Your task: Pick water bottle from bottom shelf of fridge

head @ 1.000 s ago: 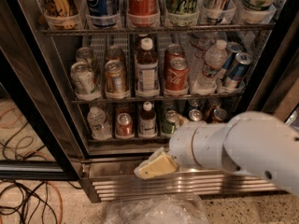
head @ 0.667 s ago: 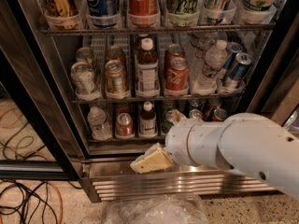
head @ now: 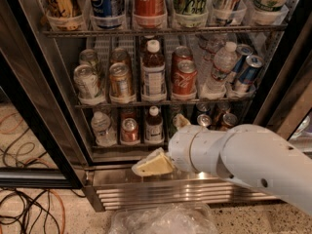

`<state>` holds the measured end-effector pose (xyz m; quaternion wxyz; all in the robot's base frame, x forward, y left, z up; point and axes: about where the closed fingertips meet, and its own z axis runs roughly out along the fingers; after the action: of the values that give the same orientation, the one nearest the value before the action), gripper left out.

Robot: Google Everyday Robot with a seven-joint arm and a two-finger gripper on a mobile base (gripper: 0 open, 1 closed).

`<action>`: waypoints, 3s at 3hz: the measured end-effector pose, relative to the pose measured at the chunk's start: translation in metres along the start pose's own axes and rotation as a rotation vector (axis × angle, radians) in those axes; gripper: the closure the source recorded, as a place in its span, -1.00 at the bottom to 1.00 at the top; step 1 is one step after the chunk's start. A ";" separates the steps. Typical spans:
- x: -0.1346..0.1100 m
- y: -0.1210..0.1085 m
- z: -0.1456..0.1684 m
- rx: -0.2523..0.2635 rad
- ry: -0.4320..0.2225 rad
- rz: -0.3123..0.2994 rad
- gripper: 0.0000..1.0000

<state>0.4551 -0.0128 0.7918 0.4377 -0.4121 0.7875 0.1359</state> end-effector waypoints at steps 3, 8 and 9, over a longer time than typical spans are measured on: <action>0.018 -0.043 0.054 0.248 -0.289 -0.103 -1.00; 0.015 0.006 0.108 0.190 -0.566 0.094 -1.00; 0.014 0.034 0.118 0.183 -0.636 0.146 -1.00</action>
Offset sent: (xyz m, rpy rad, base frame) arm 0.0810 0.0529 -0.1100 0.3645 -0.3889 -0.0732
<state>0.4931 0.0687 0.7069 0.6856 -0.2507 0.6480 0.2171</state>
